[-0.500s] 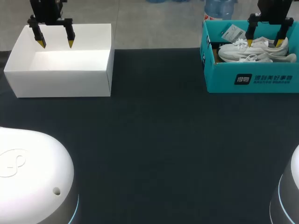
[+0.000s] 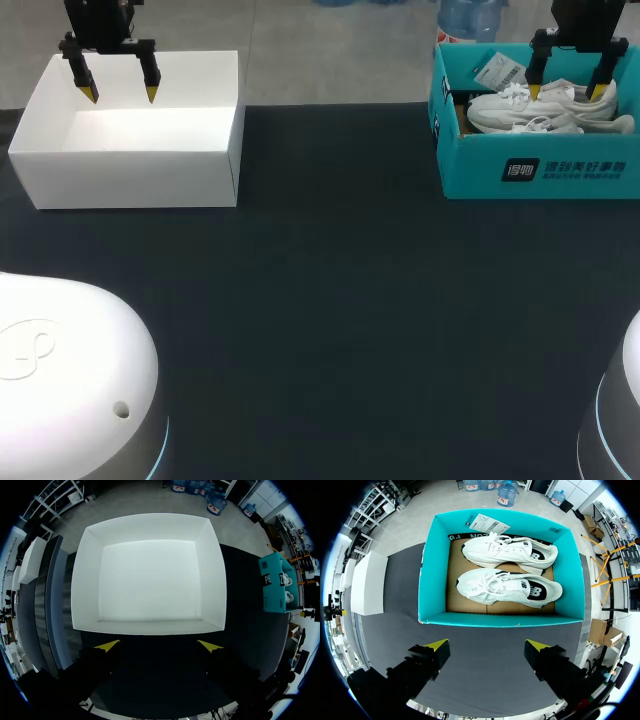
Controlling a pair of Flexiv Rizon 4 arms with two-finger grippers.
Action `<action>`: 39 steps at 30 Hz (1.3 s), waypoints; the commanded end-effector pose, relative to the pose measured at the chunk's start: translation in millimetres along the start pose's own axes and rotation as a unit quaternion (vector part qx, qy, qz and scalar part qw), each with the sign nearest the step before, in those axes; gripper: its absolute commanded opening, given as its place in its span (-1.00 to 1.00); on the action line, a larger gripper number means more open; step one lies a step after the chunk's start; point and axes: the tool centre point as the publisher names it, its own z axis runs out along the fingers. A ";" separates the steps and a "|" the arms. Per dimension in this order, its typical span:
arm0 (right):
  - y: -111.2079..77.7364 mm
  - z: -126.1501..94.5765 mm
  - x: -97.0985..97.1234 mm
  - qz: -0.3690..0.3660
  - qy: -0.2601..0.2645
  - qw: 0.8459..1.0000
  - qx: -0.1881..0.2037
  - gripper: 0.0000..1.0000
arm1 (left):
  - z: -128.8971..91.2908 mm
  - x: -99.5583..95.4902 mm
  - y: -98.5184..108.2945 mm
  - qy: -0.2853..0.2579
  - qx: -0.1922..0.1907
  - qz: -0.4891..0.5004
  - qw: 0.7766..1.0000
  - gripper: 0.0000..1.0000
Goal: Take the shoe out of the shoebox, open the shoe tongue, remove and reinsert the insole, then place the shoe into the shoebox
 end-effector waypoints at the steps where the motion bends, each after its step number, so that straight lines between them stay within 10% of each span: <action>1: 2.0 2.9 -8.5 0.021 0.013 1.000 -0.003 1.00 | 0.0 0.0 0.0 0.000 0.000 0.000 1.000 1.00; 17: 27.4 24.1 -119.4 0.047 -0.062 0.996 -0.042 1.00 | 0.0 0.0 0.0 0.000 0.000 0.000 1.000 1.00; 39: 41.3 53.8 -147.0 0.048 -0.095 0.994 -0.028 1.00 | 0.0 0.0 0.0 0.000 0.000 0.000 1.000 1.00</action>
